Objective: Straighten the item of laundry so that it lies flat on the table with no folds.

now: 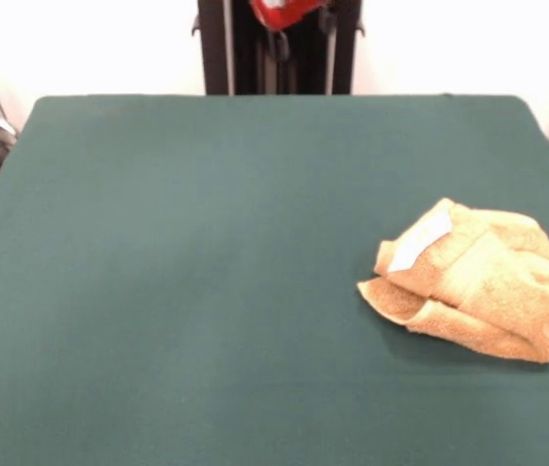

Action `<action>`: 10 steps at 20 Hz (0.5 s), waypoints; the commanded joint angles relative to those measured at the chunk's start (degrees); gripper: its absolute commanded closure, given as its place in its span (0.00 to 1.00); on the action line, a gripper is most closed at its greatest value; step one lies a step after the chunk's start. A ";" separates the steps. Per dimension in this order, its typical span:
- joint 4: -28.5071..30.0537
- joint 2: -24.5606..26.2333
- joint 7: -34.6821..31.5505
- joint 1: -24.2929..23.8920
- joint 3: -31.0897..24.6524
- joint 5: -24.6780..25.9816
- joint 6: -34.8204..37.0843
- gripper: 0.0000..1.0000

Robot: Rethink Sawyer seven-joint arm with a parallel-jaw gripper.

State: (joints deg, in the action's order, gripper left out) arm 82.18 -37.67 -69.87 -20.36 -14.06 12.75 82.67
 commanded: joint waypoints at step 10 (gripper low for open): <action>-0.65 6.53 -0.81 1.44 -4.33 3.97 11.09 0.00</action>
State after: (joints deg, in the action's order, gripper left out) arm 79.62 -35.75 -69.87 -20.46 -14.06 16.95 94.80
